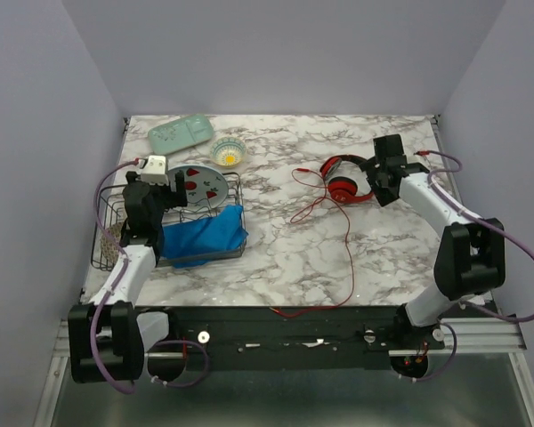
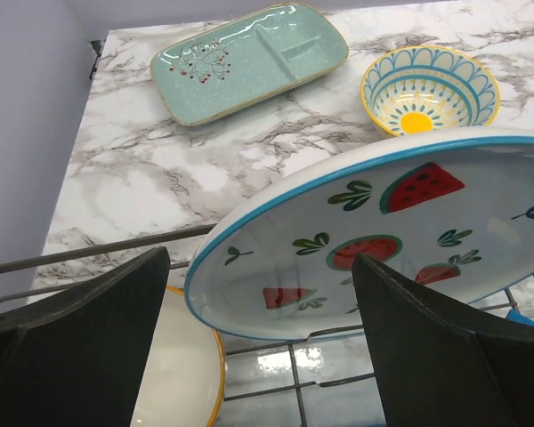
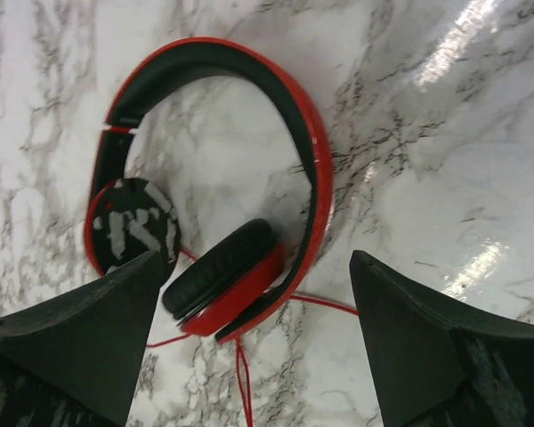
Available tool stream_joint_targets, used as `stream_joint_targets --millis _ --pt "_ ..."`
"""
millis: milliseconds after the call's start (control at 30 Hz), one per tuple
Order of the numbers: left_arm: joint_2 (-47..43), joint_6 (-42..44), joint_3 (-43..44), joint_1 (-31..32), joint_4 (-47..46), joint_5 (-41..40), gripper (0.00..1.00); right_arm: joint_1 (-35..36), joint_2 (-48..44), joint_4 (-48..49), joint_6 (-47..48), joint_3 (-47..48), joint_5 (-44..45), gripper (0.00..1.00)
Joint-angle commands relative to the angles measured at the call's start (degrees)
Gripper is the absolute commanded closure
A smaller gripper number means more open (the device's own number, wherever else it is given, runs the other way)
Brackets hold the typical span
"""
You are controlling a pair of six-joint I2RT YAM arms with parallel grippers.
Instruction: Wrap the headphones
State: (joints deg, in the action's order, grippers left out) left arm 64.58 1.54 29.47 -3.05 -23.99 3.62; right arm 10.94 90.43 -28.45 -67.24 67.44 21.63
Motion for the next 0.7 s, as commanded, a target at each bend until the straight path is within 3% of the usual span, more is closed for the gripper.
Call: stream_joint_targets --millis 0,167,400,533,667 --pt "-4.8 5.3 4.4 -0.3 11.2 1.7 0.01 -2.9 5.6 -6.4 -7.7 2.3 -0.3 0.11" --pt "-9.4 7.8 6.9 -0.3 17.8 3.0 0.01 -3.4 11.8 -7.9 -5.5 5.9 -0.8 0.14" --pt "-9.3 6.7 13.1 -0.3 27.8 4.5 0.01 -3.4 17.0 -8.0 -0.2 9.6 0.3 0.21" --pt "-9.6 6.0 16.2 -0.3 32.1 7.7 0.01 -3.4 20.2 -7.9 3.3 12.1 -1.6 0.33" --pt "-10.2 6.0 19.3 -0.3 36.3 10.0 0.01 -3.4 21.3 -7.5 5.1 12.1 -1.7 0.34"
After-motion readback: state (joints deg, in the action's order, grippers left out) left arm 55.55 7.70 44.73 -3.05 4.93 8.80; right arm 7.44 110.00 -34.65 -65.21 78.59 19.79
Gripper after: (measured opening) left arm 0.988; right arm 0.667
